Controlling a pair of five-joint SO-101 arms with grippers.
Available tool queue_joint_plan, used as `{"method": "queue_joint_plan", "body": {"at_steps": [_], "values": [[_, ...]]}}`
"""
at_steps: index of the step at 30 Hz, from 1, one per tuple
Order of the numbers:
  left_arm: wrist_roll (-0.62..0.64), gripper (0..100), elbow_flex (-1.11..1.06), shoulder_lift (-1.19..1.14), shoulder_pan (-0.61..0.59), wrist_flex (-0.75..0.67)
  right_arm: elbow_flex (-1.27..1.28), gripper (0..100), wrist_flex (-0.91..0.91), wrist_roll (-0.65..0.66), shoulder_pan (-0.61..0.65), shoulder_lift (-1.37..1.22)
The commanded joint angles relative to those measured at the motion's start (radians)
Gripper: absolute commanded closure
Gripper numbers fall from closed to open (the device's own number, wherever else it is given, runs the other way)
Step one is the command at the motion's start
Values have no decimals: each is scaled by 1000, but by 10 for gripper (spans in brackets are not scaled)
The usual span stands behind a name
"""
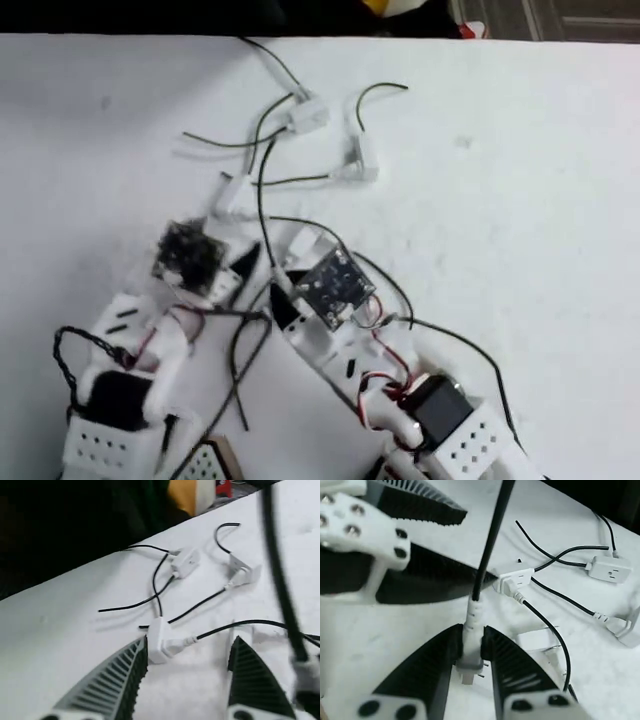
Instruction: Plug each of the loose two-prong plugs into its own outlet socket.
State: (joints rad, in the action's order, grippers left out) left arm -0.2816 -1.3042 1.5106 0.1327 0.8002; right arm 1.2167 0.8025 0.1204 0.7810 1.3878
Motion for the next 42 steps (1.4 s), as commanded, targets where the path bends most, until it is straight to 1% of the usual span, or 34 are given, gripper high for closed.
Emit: {"method": "queue_joint_plan", "body": {"at_steps": [1, 5, 8, 11, 14, 17, 22, 26, 29, 31, 33, 36, 42], "values": [[12, 740, 5, 87, 150, 78, -5, 981, -21, -9, 10, 15], [14, 740, 5, 159, 248, 126, 29, 981, -22, -9, 10, 16], [14, 740, 5, 222, 300, 149, 58, 981, -22, -9, 10, 16], [14, 740, 0, 280, 326, 170, 64, 981, -22, -9, 10, 16], [11, 740, 0, 311, 315, 221, 64, 981, -22, -9, 4, 16], [8, 740, 0, 311, 234, 264, 64, 981, -15, -9, 1, 7], [3, 740, -9, 311, 12, 330, 63, 982, -5, -9, -58, -35], [2, 738, -74, 311, -193, 344, 51, 982, -15, -12, -114, -193], [-2, 737, -133, 311, -343, 325, -3, 982, -42, -72, -140, -315], [-49, 737, -170, 311, -427, 318, -41, 982, -41, -95, -140, -386], [-97, 738, -204, 311, -481, 318, -66, 982, -44, -104, -139, -444], [-141, 738, -272, 311, -521, 318, -83, 982, -81, -132, -142, -509], [-195, 740, -336, 311, -524, 318, -83, 982, -206, -137, -145, -619]]}}
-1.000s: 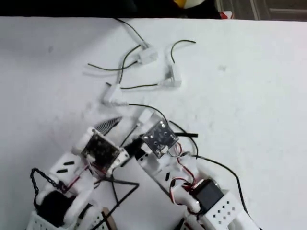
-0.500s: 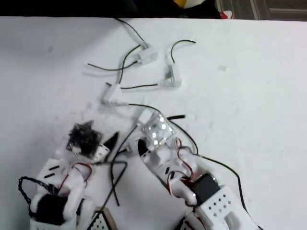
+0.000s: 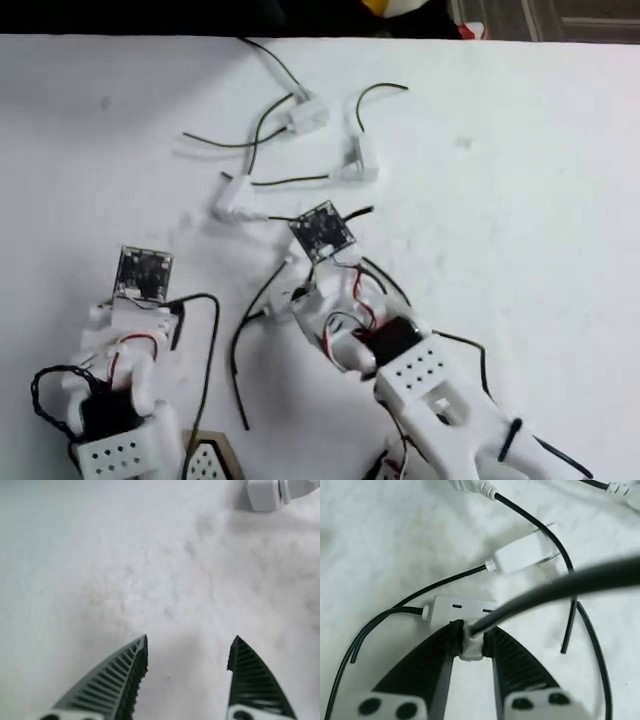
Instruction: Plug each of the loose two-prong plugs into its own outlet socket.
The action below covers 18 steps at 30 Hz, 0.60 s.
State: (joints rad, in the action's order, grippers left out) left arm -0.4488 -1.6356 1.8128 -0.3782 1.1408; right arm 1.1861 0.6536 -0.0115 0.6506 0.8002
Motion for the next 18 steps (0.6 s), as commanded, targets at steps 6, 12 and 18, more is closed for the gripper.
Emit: {"method": "queue_joint_plan", "body": {"at_steps": [6, 12, 18], "values": [[-28, 740, -8, 8, -13, -18, -52, 982, -148, -2, -51, -108], [-28, 740, -12, 8, -13, -20, -52, 982, -177, 0, -116, -174], [-28, 740, -23, 8, -13, -23, -52, 982, -179, -5, -73, -179]]}}
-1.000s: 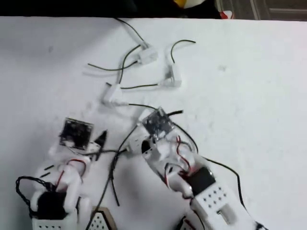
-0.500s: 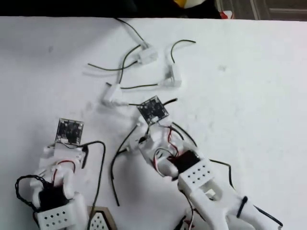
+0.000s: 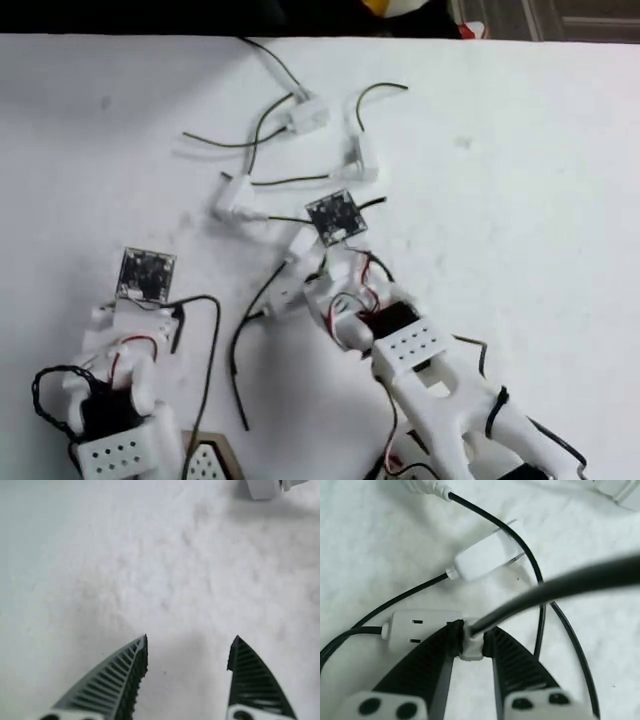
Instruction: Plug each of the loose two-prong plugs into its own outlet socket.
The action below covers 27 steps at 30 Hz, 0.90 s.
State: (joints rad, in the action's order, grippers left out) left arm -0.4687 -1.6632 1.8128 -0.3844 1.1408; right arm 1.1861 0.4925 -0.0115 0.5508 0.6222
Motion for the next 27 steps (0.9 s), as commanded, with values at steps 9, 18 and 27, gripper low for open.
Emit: {"method": "queue_joint_plan", "body": {"at_steps": [9, 18, 27], "values": [[-8, 740, 3, 8, -7, -23, -130, 982, -4, -5, 36, -1], [-9, 740, 2, 8, -7, -25, -106, 982, 48, -6, 74, -8], [-9, 740, 2, 8, -7, -25, -51, 982, 47, -6, 73, -10]]}}
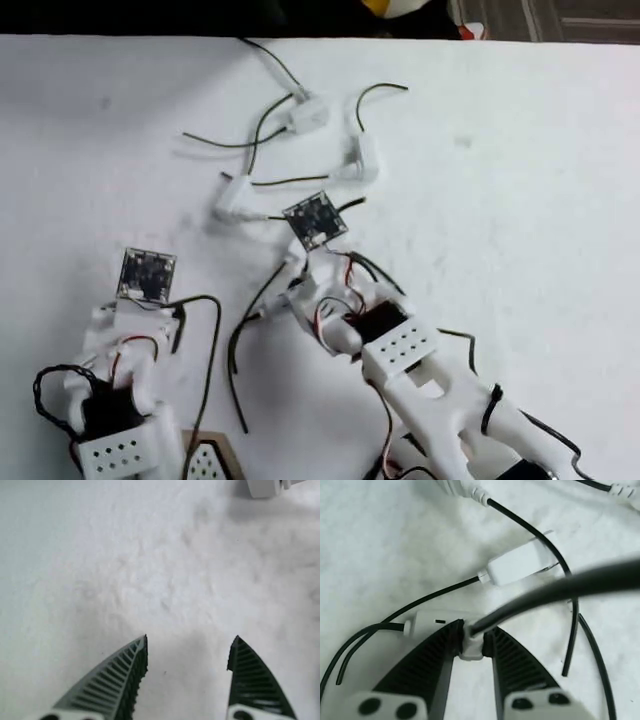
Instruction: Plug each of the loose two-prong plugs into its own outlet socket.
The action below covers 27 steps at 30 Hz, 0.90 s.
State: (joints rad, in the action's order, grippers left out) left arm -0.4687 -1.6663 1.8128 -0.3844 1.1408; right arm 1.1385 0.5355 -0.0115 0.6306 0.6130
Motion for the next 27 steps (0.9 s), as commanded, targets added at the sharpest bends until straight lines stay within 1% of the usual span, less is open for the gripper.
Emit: {"method": "queue_joint_plan", "body": {"at_steps": [1, 4, 7, 27], "values": [[-9, 740, 5, 8, -7, -25, -3, 982, 4, -6, -7, -1], [-9, 740, 5, 8, -7, -25, -3, 982, -1, -11, -7, -1], [-9, 740, 5, 8, -7, -25, -3, 982, -45, -46, -8, -2], [-9, 740, 3, 8, -7, -25, 68, 982, -68, -46, -15, -2]]}}
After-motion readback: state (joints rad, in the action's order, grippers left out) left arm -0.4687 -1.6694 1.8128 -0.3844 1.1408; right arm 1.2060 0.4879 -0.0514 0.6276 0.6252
